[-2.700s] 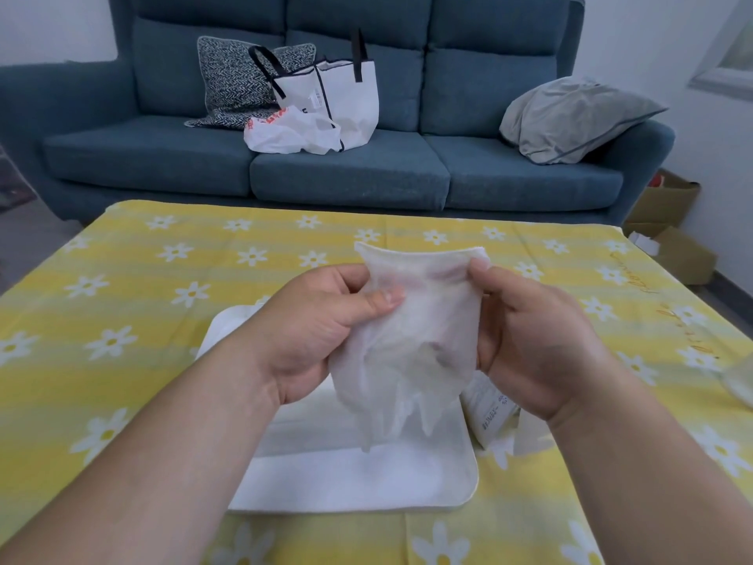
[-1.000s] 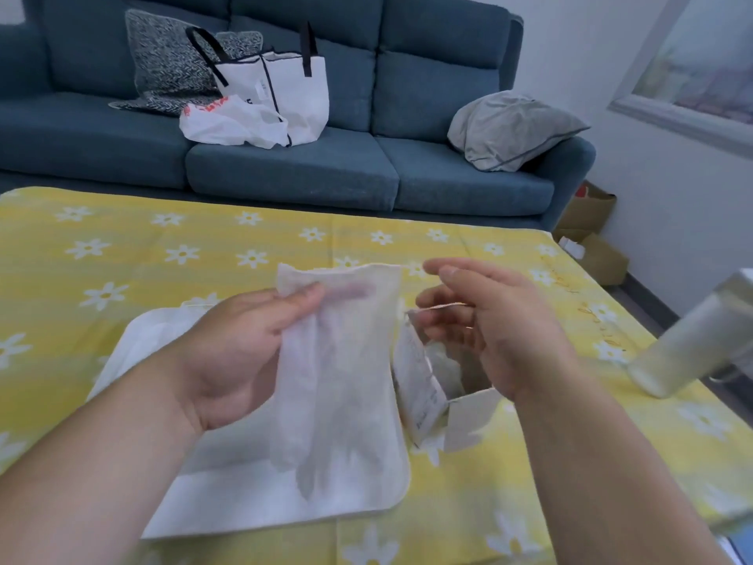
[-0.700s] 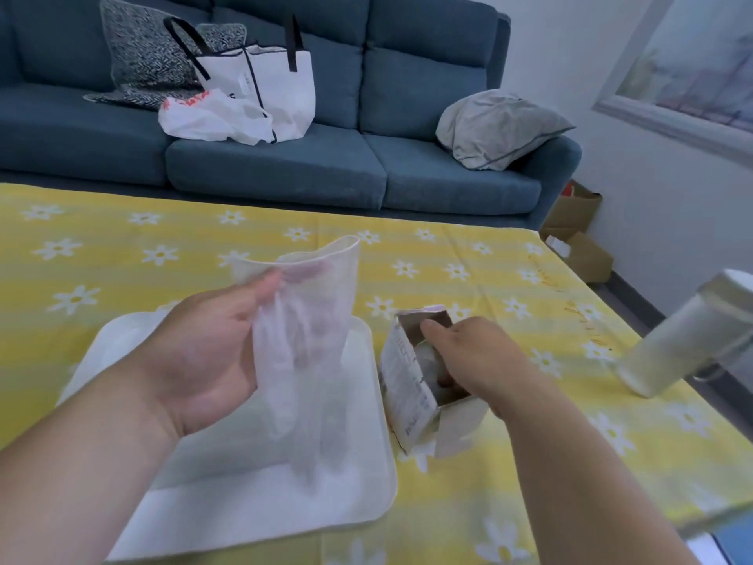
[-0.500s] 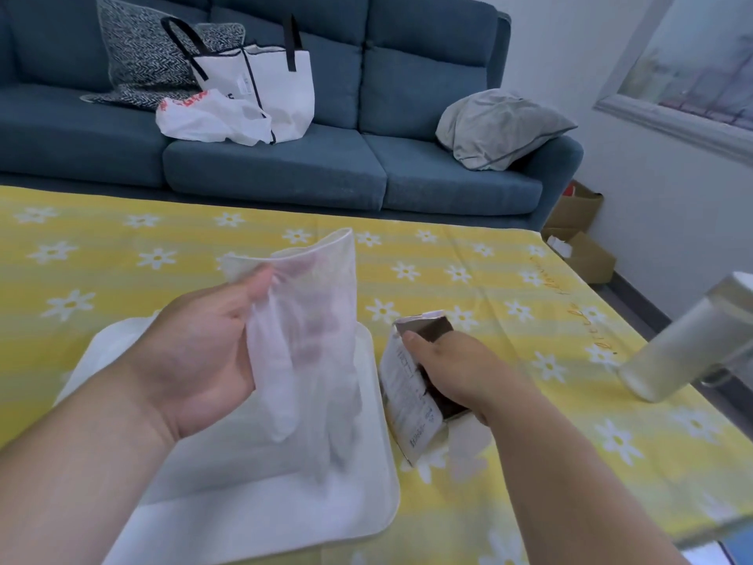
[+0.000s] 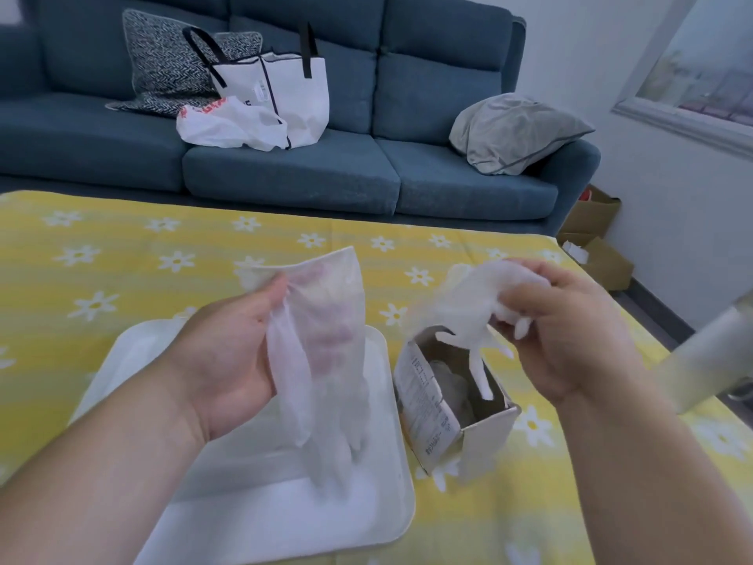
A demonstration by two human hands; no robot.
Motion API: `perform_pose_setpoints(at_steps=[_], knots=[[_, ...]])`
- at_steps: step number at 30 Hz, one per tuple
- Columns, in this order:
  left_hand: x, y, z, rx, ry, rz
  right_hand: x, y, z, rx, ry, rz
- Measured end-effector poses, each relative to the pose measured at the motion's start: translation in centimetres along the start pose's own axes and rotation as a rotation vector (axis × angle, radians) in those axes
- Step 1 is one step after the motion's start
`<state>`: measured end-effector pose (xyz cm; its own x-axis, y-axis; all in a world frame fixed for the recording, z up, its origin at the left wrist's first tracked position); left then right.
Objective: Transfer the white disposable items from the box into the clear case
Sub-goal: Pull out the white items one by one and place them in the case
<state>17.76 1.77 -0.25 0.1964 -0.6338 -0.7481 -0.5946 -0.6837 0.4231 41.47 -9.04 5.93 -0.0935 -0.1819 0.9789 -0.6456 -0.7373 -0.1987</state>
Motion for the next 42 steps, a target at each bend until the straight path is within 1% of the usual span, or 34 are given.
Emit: perform_pose_setpoints(at_steps=[1,3,4,5,7,9,10,12,14,17,19,21,23,26,28,30,34,37,40,42], knots=[[0.3,0.0,0.0,-0.025,-0.016,0.013,0.4,0.3,-0.6,0.029,-0.188,-0.02],[0.9,0.0,0.1,-0.072,-0.056,0.042,1.3,0.9,-2.1,0.123,-0.458,-0.057],[1.4,-0.1,-0.1,-0.072,-0.066,0.062,1.5,1.3,-3.0,0.197,-0.545,-0.077],[1.7,-0.1,-0.4,-0.057,-0.06,0.088,1.3,1.7,-3.9,0.262,-0.58,-0.106],[2.3,0.0,-1.2,0.0,-0.039,0.136,-0.2,2.1,-5.3,0.32,-0.494,-0.168],[2.2,-0.1,-1.9,0.07,-0.019,0.146,-1.9,2.3,-6.1,0.299,-0.324,-0.21],[1.9,-0.2,-1.8,0.075,-0.002,0.142,-2.5,2.4,-6.3,0.287,-0.239,-0.214],[1.4,-0.5,-1.1,0.061,0.006,0.114,-3.0,2.5,-6.4,0.28,-0.11,-0.21],[0.8,-0.1,-1.2,0.068,-0.031,0.071,-2.9,2.5,-6.5,0.311,-0.019,-0.18],[-0.2,0.4,-0.9,-0.025,-0.149,-0.082,-2.5,2.8,-7.1,0.357,0.04,-0.157],[-1.1,0.6,-0.3,-0.105,-0.204,-0.193,-2.4,3.2,-7.6,0.411,0.028,-0.166],[-2.1,0.9,0.1,-0.144,-0.238,-0.278,-2.3,3.4,-8.1,0.458,-0.013,-0.194],[-3.0,1.3,0.1,-0.135,-0.25,-0.339,-2.3,3.4,-8.3,0.485,-0.081,-0.219],[-3.8,1.8,-0.3,-0.081,-0.265,-0.391,-2.5,3.5,-8.6,0.521,-0.134,-0.208],[-3.9,2.0,-0.4,-0.065,-0.274,-0.398,-2.7,3.8,-9.2,0.585,-0.194,-0.236],[-3.8,2.0,-0.5,-0.049,-0.28,-0.389,-2.8,4.6,-9.9,0.646,-0.205,-0.301],[-3.6,2.0,-0.8,-0.015,-0.305,-0.376,-3.5,5.3,-10.4,0.649,-0.207,-0.393],[-3.5,1.8,-0.7,-0.018,-0.305,-0.365,-2.9,5.1,-10.6,0.648,-0.257,-0.339],[-3.2,1.5,0.2,-0.053,-0.24,-0.302,-2.3,4.1,-10.3,0.603,-0.236,-0.231],[-3.0,1.4,0.4,-0.074,-0.215,-0.264,-2.0,4.1,-10.3,0.603,-0.251,-0.211]])
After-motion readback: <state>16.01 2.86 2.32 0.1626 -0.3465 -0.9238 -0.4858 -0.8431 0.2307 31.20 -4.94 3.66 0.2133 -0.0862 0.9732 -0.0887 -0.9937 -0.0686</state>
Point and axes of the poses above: each hand's wrist, its own y-axis away from the middle knuckle, its own z-axis out of the back of the hand, x = y × z, the point moved 8 cm from there along -y, towards the middle knuckle, and after that the axes turned 11 degrees about z, right-handed, at the moved point
